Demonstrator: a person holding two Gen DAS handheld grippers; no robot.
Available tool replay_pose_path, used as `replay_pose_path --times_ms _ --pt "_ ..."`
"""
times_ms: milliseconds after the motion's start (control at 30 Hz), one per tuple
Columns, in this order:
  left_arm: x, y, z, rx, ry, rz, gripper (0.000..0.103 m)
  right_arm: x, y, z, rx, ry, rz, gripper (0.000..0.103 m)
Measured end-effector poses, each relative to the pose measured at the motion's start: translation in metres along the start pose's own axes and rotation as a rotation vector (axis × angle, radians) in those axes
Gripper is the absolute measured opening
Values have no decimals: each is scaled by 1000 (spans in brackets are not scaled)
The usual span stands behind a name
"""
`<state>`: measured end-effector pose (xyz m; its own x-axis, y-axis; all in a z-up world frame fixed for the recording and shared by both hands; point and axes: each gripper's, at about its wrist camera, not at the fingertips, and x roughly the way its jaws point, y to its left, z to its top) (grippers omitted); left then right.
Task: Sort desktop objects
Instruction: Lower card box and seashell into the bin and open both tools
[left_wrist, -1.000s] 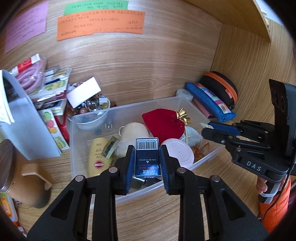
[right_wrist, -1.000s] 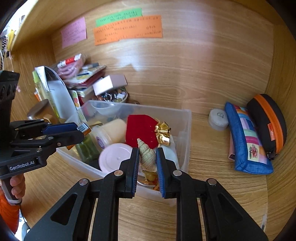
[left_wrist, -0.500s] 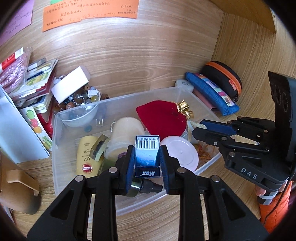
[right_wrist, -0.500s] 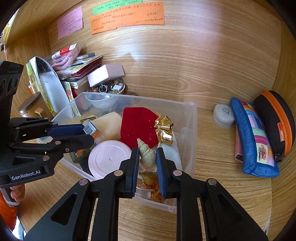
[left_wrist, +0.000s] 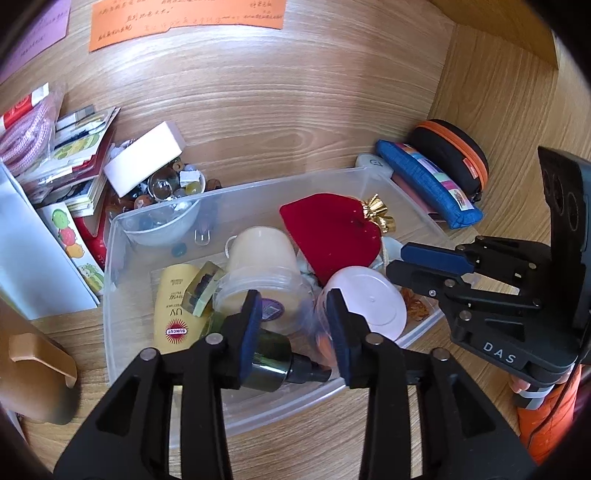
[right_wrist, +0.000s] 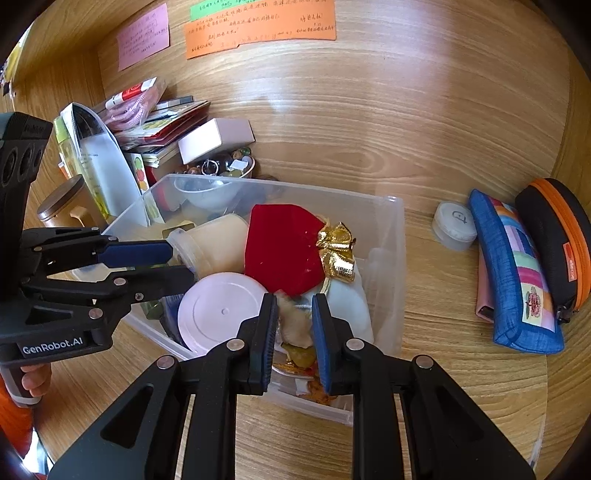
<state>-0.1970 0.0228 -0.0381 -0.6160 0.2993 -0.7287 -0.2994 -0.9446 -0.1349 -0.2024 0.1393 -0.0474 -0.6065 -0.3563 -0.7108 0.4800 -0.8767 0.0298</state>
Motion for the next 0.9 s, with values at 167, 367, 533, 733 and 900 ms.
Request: replay_pose_path --times_ms 167,367,533,733,900 --pt "-3 -2 -1 2 -5 18 45 -5 1 0 -3 -18 -12 32" --pt "-17 -5 0 18 -45 48 55 -16 3 3 -8 -52 -30 38" --pt "-34 -6 -2 25 -99 106 74 -31 7 3 -5 -93 -52 51" --pt "-56 -6 -9 16 -149 222 91 -53 13 1 -3 -147 -91 67" --pt "-75 -8 -20 11 -196 312 96 -72 18 -4 2 -189 -129 81"
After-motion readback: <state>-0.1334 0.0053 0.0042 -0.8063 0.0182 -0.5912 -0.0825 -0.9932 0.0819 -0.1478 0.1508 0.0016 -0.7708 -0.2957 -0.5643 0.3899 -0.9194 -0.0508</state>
